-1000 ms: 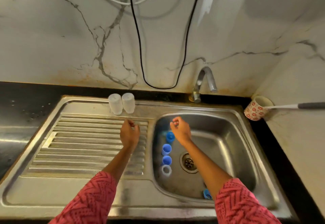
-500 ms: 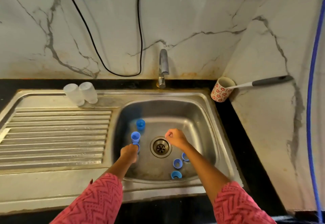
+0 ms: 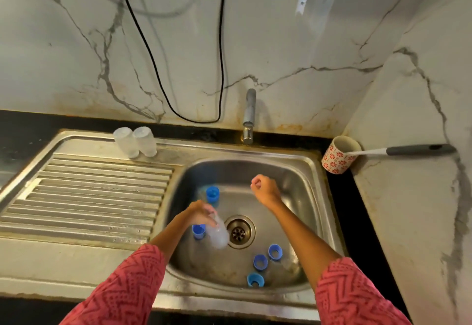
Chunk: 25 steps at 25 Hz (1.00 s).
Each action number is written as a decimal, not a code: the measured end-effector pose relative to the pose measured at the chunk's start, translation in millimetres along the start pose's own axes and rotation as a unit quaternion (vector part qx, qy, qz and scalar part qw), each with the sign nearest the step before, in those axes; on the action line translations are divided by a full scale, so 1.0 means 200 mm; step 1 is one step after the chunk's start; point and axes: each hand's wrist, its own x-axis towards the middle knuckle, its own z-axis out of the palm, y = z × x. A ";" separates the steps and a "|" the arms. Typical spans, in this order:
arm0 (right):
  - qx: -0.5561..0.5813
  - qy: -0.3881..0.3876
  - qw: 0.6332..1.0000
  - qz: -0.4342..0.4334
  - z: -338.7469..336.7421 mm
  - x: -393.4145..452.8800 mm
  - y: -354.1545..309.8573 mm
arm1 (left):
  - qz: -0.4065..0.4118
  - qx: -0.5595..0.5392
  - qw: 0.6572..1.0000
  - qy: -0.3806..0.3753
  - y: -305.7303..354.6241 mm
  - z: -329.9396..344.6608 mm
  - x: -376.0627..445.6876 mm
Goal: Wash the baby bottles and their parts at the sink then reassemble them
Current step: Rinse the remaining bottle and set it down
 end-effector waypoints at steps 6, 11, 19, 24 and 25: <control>-0.037 0.069 0.992 -0.102 -0.21 0.31 -0.33 | -0.031 -0.447 0.894 0.028 0.10 -0.12 0.09; -0.037 0.109 0.991 -0.072 -0.14 0.47 -0.47 | -0.035 -0.571 0.820 0.001 0.11 -0.08 0.22; -0.014 0.063 0.992 -0.108 -0.07 0.47 -0.40 | -0.105 -0.640 0.760 -0.031 0.19 -0.02 0.34; 0.145 0.150 0.973 -0.099 0.05 0.31 -0.16 | -0.125 -0.668 0.732 -0.053 0.28 0.05 0.39; 0.143 0.112 0.980 -0.079 0.08 0.28 -0.12 | -0.107 -0.673 0.728 -0.070 0.32 0.06 0.38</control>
